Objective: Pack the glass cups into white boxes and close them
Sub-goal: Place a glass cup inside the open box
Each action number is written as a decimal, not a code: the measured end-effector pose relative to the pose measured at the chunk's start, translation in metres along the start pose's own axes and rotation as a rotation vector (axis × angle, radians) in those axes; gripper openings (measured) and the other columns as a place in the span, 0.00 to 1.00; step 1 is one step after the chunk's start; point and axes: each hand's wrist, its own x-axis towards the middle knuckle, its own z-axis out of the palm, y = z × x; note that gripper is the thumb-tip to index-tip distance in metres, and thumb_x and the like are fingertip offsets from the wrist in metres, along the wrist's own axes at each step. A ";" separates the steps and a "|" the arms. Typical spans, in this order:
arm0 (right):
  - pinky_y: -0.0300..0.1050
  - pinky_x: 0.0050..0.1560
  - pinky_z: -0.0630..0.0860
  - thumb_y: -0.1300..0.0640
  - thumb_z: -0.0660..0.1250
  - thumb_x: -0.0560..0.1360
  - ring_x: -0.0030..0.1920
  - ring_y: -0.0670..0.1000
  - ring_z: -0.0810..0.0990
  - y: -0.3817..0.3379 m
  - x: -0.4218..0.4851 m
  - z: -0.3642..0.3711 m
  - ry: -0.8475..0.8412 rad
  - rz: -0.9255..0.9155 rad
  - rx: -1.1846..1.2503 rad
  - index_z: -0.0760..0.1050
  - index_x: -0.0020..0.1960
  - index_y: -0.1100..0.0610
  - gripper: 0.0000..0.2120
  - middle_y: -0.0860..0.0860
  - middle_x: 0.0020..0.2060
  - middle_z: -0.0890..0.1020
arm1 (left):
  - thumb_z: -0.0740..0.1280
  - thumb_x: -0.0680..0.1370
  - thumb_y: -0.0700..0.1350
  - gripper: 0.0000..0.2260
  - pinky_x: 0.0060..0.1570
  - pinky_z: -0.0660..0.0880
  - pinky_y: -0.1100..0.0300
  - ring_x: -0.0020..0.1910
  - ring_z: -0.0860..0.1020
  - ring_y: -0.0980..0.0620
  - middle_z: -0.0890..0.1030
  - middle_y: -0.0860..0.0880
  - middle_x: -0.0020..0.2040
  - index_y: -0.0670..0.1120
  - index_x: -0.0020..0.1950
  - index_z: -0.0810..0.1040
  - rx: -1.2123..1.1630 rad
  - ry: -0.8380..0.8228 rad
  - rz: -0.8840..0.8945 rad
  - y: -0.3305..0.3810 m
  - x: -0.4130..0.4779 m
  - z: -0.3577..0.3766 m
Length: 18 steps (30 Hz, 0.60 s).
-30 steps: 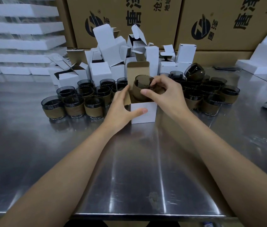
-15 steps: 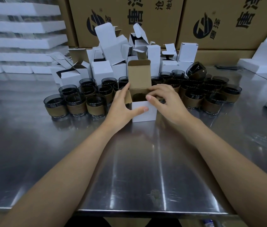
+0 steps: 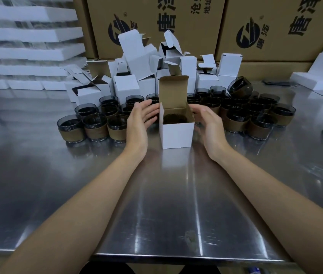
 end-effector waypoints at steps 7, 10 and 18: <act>0.30 0.53 0.68 0.57 0.57 0.82 0.54 0.38 0.73 0.000 -0.001 -0.001 -0.073 -0.136 -0.452 0.78 0.52 0.51 0.11 0.47 0.56 0.76 | 0.46 0.85 0.48 0.20 0.63 0.74 0.55 0.60 0.79 0.50 0.81 0.45 0.58 0.43 0.60 0.75 0.066 -0.014 0.030 0.000 -0.001 0.001; 0.39 0.54 0.70 0.57 0.56 0.82 0.55 0.42 0.74 0.000 -0.001 0.000 -0.087 -0.119 -0.467 0.77 0.53 0.52 0.10 0.48 0.56 0.76 | 0.47 0.85 0.48 0.19 0.63 0.72 0.57 0.60 0.78 0.53 0.80 0.48 0.58 0.44 0.59 0.76 0.130 -0.067 0.072 -0.004 -0.001 0.001; 0.26 0.56 0.64 0.60 0.57 0.82 0.57 0.35 0.72 0.002 -0.002 0.002 -0.096 -0.189 -0.432 0.77 0.52 0.53 0.10 0.42 0.54 0.76 | 0.59 0.82 0.42 0.11 0.64 0.63 0.70 0.67 0.66 0.55 0.69 0.52 0.65 0.43 0.55 0.81 0.765 -0.174 0.374 -0.017 0.002 -0.004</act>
